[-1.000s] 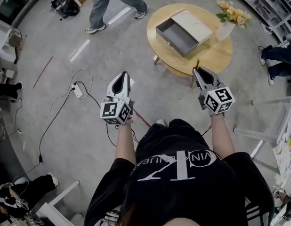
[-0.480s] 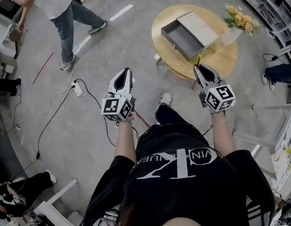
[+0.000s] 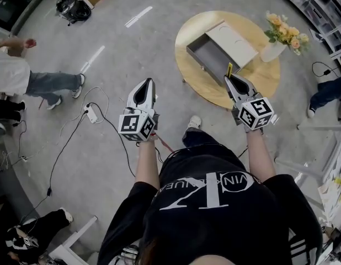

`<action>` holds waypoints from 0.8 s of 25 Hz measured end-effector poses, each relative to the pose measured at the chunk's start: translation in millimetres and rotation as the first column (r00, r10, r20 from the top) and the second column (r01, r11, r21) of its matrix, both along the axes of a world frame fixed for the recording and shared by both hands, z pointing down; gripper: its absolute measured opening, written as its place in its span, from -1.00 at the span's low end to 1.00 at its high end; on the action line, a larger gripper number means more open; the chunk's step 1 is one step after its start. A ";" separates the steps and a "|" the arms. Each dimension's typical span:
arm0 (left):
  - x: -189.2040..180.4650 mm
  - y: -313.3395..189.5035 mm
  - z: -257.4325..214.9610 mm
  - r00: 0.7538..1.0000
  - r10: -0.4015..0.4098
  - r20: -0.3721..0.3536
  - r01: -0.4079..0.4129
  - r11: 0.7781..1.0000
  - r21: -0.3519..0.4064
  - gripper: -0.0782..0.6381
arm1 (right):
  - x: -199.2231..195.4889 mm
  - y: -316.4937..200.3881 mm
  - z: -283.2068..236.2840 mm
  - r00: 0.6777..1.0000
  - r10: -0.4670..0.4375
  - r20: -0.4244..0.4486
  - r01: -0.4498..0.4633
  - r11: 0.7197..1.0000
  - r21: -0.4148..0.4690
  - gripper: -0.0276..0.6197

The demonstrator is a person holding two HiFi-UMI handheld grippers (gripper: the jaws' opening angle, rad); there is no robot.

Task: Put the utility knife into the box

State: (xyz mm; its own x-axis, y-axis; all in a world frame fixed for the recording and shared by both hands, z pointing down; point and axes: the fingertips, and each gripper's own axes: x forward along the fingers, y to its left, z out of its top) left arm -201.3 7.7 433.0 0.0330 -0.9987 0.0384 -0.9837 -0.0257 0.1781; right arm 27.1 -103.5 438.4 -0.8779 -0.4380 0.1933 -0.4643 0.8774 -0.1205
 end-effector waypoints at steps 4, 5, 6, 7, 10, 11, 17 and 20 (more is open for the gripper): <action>-2.5 -27.4 3.6 1.000 0.025 -0.010 -0.025 1.000 -0.009 -0.75 | -3.1 -21.8 2.2 1.000 0.017 -0.007 -0.017 1.000 -0.013 -0.76; -3.0 -33.8 4.9 0.999 0.031 -0.012 -0.031 0.999 -0.011 -0.75 | -4.0 -26.6 3.3 1.000 0.020 -0.009 -0.020 1.000 -0.016 -0.76; -3.5 -40.4 6.2 0.999 0.036 -0.015 -0.037 0.999 -0.013 -0.75 | -5.2 -31.2 4.8 1.000 0.021 -0.012 -0.021 1.000 -0.020 -0.76; -4.1 -47.2 7.6 0.999 0.041 -0.017 -0.041 0.999 -0.015 -0.75 | -6.5 -35.8 6.5 1.000 0.021 -0.016 -0.021 1.000 -0.023 -0.76; -4.1 -67.5 11.9 0.998 0.056 -0.026 -0.057 0.998 -0.024 -0.75 | -9.6 -49.0 12.3 0.999 0.016 -0.037 -0.017 0.999 -0.028 -0.76; -3.6 -73.5 13.3 0.998 0.062 -0.030 -0.063 0.998 -0.028 -0.75 | -10.2 -52.4 14.3 0.999 0.014 -0.046 -0.015 0.999 -0.030 -0.76; 0.5 -106.2 19.8 0.994 0.106 -0.035 -0.108 0.993 -0.056 -0.75 | -12.3 -72.4 31.2 0.993 0.017 -0.115 -0.024 0.998 -0.055 -0.76; -1.4 -120.4 22.4 0.993 0.118 -0.029 -0.120 0.990 -0.068 -0.75 | -18.4 -79.7 40.0 0.990 -0.003 -0.139 -0.006 0.998 -0.068 -0.76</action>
State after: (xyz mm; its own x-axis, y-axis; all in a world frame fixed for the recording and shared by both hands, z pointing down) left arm -202.7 -112.6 455.4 0.1530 -0.9826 0.1055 -0.9697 -0.1287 0.2077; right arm 8.7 -183.2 478.3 -0.8399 -0.4209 0.3427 -0.4820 0.8687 -0.1143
